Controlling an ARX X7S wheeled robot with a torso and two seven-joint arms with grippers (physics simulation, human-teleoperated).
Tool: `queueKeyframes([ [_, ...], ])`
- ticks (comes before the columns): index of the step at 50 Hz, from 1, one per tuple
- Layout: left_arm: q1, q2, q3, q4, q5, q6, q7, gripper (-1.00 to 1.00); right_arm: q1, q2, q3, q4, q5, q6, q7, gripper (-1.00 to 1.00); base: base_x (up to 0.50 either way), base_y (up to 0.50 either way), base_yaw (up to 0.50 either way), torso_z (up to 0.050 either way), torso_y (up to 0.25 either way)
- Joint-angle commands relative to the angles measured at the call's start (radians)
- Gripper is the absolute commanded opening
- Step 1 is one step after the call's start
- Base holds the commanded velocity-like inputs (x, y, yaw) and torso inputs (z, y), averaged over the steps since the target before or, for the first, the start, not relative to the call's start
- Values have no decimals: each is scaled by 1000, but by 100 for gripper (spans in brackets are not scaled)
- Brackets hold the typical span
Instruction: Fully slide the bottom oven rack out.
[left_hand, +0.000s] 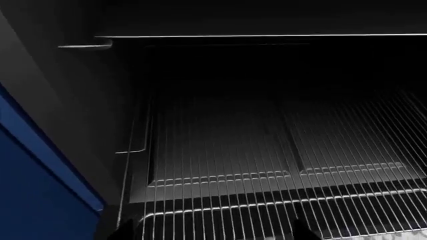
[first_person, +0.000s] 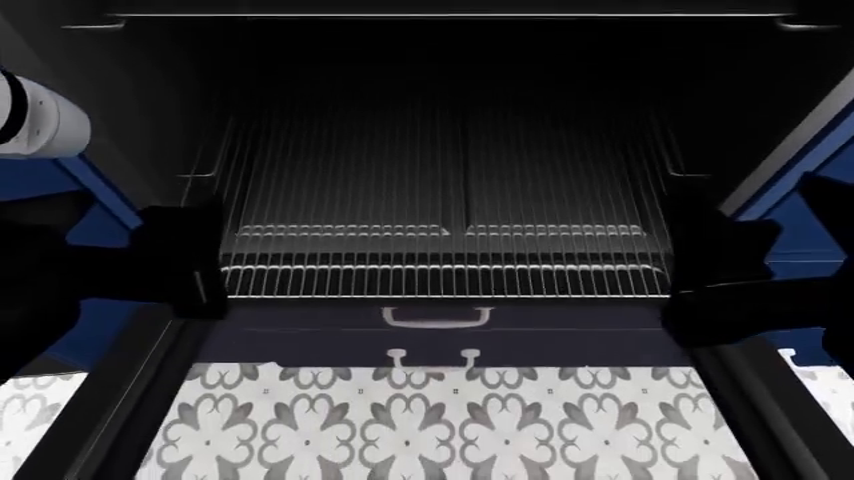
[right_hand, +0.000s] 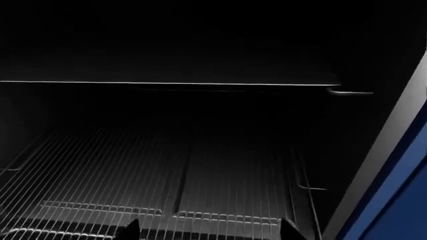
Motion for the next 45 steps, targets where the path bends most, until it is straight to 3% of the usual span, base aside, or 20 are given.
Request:
queueKeyframes([
  [1, -3, 14, 19, -2, 16, 9, 10, 100, -20, -23, -6, 8, -38, 7, -17, 100, 0, 0, 0, 0, -219],
  [12, -34, 74, 75, -49, 61, 0, 19, 100, -19, -67, -48, 67, -93, 24, -45, 100, 0, 0, 0, 0, -22],
  [30, -68, 210, 194, -169, 119, -10, 46, 100, 95, -195, -256, 257, -171, 82, -53, 100, 0, 0, 0, 0, 0],
  [45, -66, 275, 242, -219, 177, -17, 84, 100, 92, -232, -296, 312, -223, 88, -73, 100, 0, 0, 0, 0, 0],
])
